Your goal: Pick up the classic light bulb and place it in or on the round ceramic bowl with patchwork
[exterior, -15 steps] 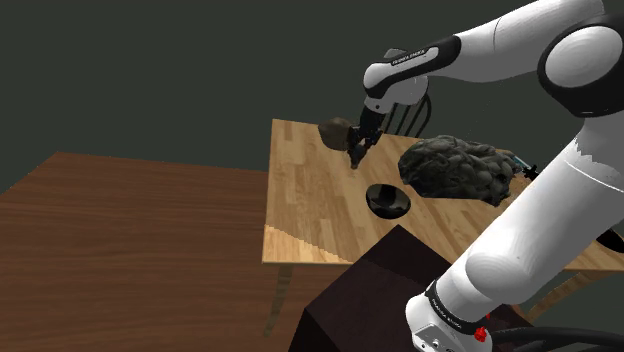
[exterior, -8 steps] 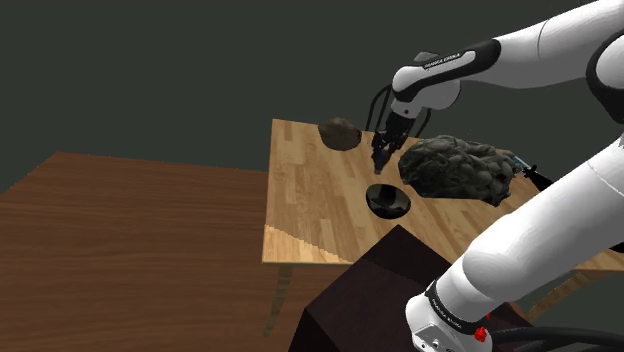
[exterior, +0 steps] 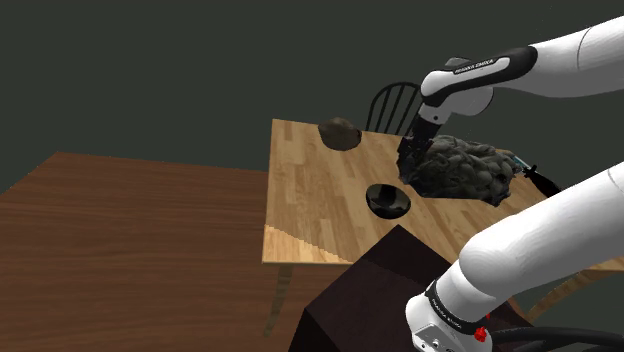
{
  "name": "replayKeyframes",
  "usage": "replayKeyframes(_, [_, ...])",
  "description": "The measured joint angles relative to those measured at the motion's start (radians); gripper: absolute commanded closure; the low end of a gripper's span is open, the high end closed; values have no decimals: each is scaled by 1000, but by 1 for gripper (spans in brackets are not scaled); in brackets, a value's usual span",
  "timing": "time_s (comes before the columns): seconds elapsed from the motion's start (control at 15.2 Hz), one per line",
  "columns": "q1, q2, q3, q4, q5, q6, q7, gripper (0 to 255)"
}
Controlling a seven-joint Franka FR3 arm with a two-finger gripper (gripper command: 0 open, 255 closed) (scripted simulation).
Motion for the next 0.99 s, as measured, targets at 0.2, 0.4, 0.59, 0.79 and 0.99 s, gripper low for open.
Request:
replayKeyframes(0.2, [-2,14,-10,-24,3,36,-16,255])
replayKeyframes(0.4, [4,45,-15,-44,17,84,-26,255])
replayKeyframes(0.59, [8,73,-22,-62,30,127,-40,255])
replayKeyframes(0.79, [12,104,-29,-80,46,173,-56,255])
replayKeyframes(0.99, [18,145,-37,-91,72,221,-81,255])
